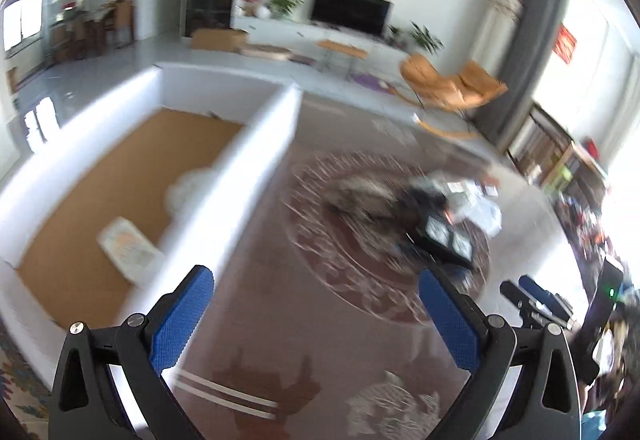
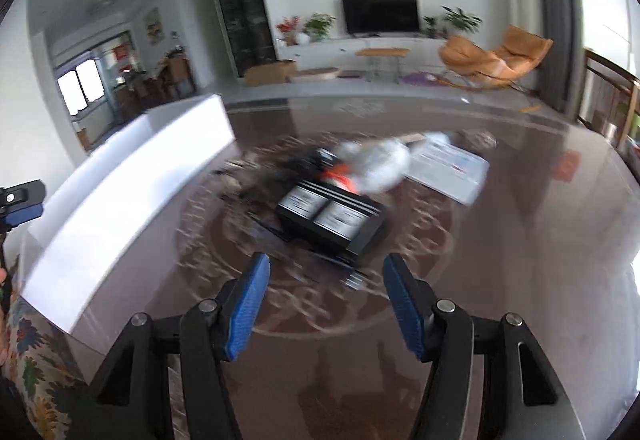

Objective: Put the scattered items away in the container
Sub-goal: 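Move both grippers back over the table, then grasp the clear eyeglasses by the bridge with the left gripper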

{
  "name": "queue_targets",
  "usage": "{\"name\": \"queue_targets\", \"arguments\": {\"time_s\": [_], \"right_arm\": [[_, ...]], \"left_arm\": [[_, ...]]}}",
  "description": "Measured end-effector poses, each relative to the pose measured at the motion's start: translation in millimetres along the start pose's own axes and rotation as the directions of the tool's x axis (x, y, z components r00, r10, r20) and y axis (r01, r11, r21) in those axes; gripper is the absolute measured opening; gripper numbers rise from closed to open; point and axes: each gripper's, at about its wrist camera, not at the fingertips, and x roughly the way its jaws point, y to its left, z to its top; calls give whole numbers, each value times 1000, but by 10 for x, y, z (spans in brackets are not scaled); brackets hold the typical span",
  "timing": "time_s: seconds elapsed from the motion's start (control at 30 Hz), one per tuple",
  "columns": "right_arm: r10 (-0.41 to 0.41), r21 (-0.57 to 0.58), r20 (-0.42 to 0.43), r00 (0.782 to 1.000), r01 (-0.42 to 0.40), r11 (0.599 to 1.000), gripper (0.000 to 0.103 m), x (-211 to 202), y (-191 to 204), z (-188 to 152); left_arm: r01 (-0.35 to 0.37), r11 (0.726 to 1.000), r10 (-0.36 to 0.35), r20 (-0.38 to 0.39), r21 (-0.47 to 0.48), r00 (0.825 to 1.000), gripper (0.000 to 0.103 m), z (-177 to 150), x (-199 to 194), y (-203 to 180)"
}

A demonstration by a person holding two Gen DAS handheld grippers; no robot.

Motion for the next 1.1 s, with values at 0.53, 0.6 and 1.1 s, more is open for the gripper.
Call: {"name": "queue_targets", "arguments": {"time_s": [0.53, 0.6, 1.1], "right_arm": [[-156, 111, -96, 983, 166, 980, 60, -12, -972, -445], [-153, 108, -93, 984, 163, 981, 60, 9, -967, -444], [-219, 24, -157, 963, 225, 974, 68, 187, -776, -409]], "left_arm": [[-91, 975, 119, -134, 202, 984, 103, -618, 1284, -1193], [-92, 976, 119, -129, 195, 984, 103, -607, 1312, -1211], [-61, 974, 92, -134, 220, 987, 103, -624, 1293, -1176]]}}
